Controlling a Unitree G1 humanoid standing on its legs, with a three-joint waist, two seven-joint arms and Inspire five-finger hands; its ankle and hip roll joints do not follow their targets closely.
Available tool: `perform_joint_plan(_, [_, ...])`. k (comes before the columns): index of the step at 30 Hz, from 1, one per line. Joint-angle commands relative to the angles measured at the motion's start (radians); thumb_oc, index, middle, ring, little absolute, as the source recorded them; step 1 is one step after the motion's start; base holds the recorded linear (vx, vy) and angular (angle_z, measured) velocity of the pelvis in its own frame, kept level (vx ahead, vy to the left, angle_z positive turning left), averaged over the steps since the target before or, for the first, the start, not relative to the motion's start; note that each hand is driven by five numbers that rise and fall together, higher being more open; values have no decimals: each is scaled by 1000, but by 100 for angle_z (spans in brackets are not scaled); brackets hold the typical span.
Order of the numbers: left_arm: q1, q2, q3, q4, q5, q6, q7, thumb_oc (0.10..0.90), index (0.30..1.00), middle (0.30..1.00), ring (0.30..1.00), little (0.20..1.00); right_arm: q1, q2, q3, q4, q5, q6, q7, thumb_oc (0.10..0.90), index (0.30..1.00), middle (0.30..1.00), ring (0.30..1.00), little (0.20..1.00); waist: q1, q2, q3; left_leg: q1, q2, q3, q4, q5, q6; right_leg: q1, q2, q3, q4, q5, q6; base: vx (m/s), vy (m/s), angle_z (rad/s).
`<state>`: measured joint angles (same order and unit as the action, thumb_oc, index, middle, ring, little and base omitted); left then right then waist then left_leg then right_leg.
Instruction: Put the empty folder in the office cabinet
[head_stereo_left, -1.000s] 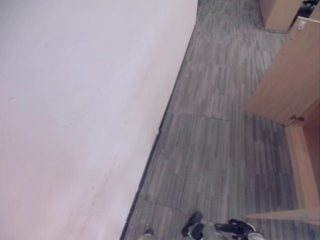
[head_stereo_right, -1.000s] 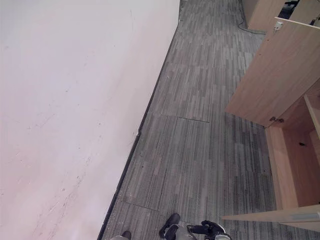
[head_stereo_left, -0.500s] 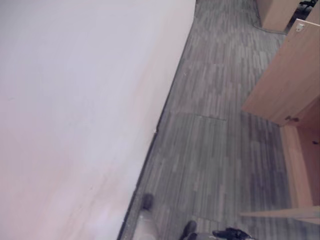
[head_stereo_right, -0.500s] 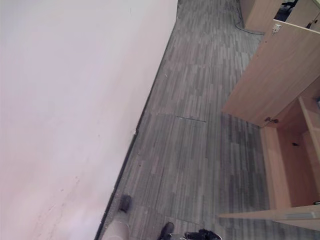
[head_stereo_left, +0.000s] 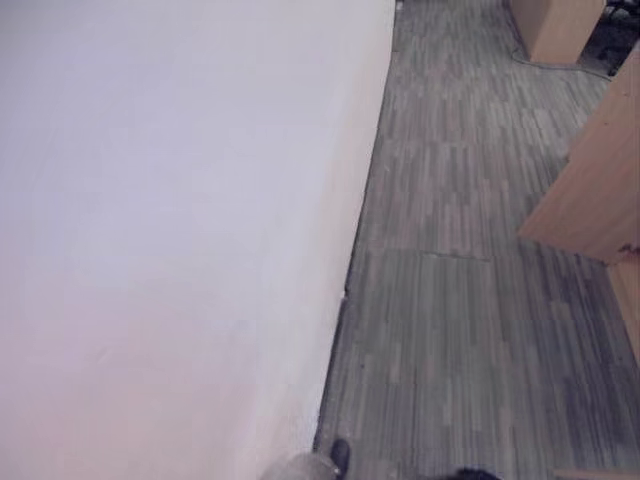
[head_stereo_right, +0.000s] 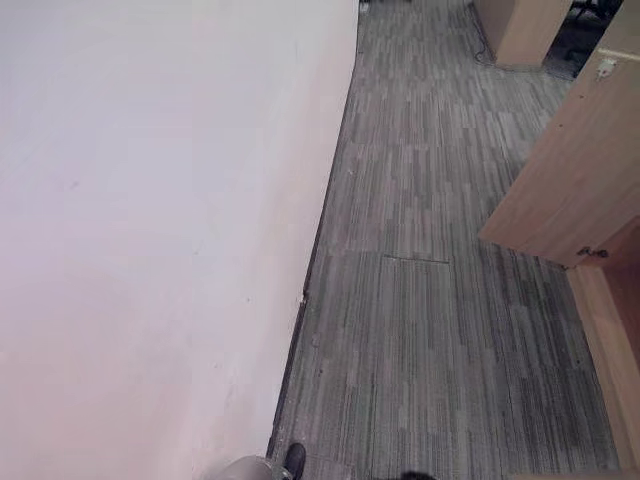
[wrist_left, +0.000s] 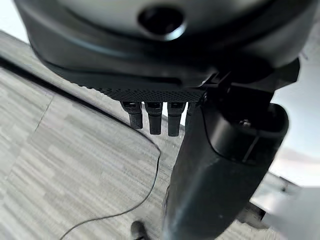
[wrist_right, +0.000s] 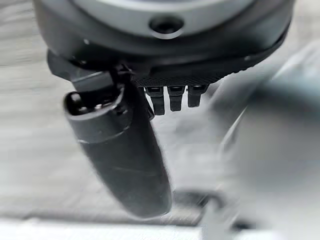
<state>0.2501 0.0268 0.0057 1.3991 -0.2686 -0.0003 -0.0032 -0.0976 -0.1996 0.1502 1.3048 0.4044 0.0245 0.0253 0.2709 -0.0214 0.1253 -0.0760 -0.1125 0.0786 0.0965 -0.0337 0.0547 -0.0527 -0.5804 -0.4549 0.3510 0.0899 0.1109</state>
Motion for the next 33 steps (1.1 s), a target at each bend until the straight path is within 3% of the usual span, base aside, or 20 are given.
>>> perform_joint_plan(1, [-83,226,17,-14,14,-57,74,800,900,900,900,900,-70,-31,8,-27,15,-18,16,800,900,900,900,900,-5,43,53,-22,26,-64,-44,-39,10,-4,28,-14,-23,133,86,127,31,-39])
perform_joint_plan(2, [-83,223,18,-17,9,-56,73,800,900,900,900,900,-82,-31,6,-30,24,-20,16,800,900,900,900,900,-12,57,66,2,34,-62,-55,-39,7,-39,63,-23,-41,115,86,148,-14,-52])
perform_joint_plan(3, [-77,214,21,-21,-6,-56,72,800,900,900,900,900,-105,-35,8,-31,46,-24,16,800,900,900,900,900,-40,77,94,65,40,-59,-73,-49,0,-132,155,-57,-113,90,88,155,-13,-64])
perform_joint_plan(4, [-78,213,22,-21,-6,-56,72,800,900,900,900,900,-107,-35,9,-30,47,-24,16,800,900,900,900,900,-38,81,96,70,46,-58,-76,-50,-2,-127,163,-58,-118,90,86,173,-58,-72])
perform_joint_plan(6, [-73,208,31,-20,-9,-54,67,800,900,900,900,900,-122,-37,8,-20,59,-25,14,800,900,900,900,900,-52,77,108,116,48,-62,-81,-70,-12,-154,235,-97,-245,111,95,234,-181,-20])
perform_joint_plan(7, [-76,213,46,-12,-9,-55,63,800,900,900,900,900,-126,-42,-1,-10,65,-26,14,800,900,900,900,900,-64,59,109,146,52,-79,-83,-92,-24,-189,280,-99,-347,144,106,278,-210,36])
perform_joint_plan(11, [-82,222,71,2,-10,-58,67,800,900,900,900,900,-121,-51,-22,12,73,-26,7,800,900,900,900,900,-68,45,101,184,73,-120,-82,-130,-47,-194,306,-41,-423,150,109,273,-217,42])
perform_joint_plan(14, [-79,215,81,26,-4,-56,73,800,900,900,900,900,-103,-64,-45,41,73,-27,3,800,900,900,900,900,-65,37,70,223,111,-135,-88,-163,-72,-158,299,-77,-401,145,93,459,-301,-17])
perform_joint_plan(16, [-86,206,91,38,-24,-56,90,800,900,900,900,900,-74,-85,-73,64,65,-25,-9,800,900,900,900,900,-82,52,38,251,183,-158,-60,-189,-107,-142,303,-110,-296,51,50,528,-431,42])
perform_joint_plan(17, [-86,206,91,39,-24,-56,90,800,900,900,900,900,-74,-86,-73,64,65,-25,-9,800,900,900,900,900,-83,53,37,250,185,-160,-59,-190,-108,-142,303,-112,-293,47,49,390,-378,112])
perform_joint_plan(19, [-119,200,66,15,-51,-68,99,800,900,900,900,900,-61,-102,-82,61,92,-38,-27,800,900,900,900,900,-112,50,41,206,221,-150,99,-89,-152,-93,351,-107,-255,-44,-12,366,-442,48])
perform_joint_plan(21, [-139,196,50,-17,-60,-74,102,800,900,900,900,900,-43,-102,-68,53,88,-41,-27,800,900,900,900,900,-109,34,50,151,209,-153,307,7,-167,-33,401,-88,-268,-98,-61,303,-400,-14])
perform_joint_plan(22, [-141,193,45,-25,-59,-74,102,800,900,900,900,900,-38,-103,-67,50,85,-39,-29,800,900,900,900,900,-106,32,53,132,200,-149,367,30,-171,-14,416,-77,-274,-114,-77,266,-257,-71])
perform_joint_plan(23, [-141,188,34,-31,-57,-72,98,800,900,900,900,900,-27,-105,-68,50,83,-38,-31,800,900,900,900,900,-95,22,58,64,153,-163,431,24,-164,18,430,-47,-291,-128,-88,352,-229,-76])
perform_joint_plan(26, [-135,187,34,-22,-52,-67,90,800,900,900,900,900,-5,-94,-60,59,77,-37,-26,800,900,900,900,900,-67,-16,68,-64,129,-121,365,-91,-118,81,429,6,-321,-146,-74,284,-86,-69])
perform_joint_plan(27, [-134,187,30,-21,-48,-66,88,800,900,900,900,900,-1,-94,-56,63,71,-37,-24,800,900,900,900,900,-66,-27,72,-97,111,-121,310,-75,-107,78,414,7,-322,-134,-75,286,60,-145])
perform_joint_plan(28, [-134,190,24,-20,-45,-67,88,800,900,900,900,900,11,-87,-47,79,53,-34,-20,800,900,900,900,900,-43,-11,77,-125,141,-194,84,54,-134,120,445,50,-332,-154,-70,297,93,-130])
perform_joint_plan(29, [-136,191,24,-19,-49,-69,88,800,900,900,900,900,16,-83,-45,86,48,-34,-21,800,900,900,900,900,-38,-5,81,-141,165,-221,26,109,-146,133,456,64,-332,-164,-68,435,61,-68])
perform_joint_plan(32, [-137,190,23,-17,-66,-73,90,800,900,900,900,900,23,-80,-43,93,38,-33,-23,800,900,900,900,900,-34,-1,84,-178,207,-251,-67,151,-154,150,458,92,-327,-184,-63,219,73,-66])
perform_joint_plan(33, [-136,190,26,-11,-70,-74,92,800,900,900,900,900,30,-78,-39,99,25,-30,-24,800,900,900,900,900,-32,3,85,-195,243,-261,-130,183,-160,162,460,124,-320,-197,-59,201,143,-69])
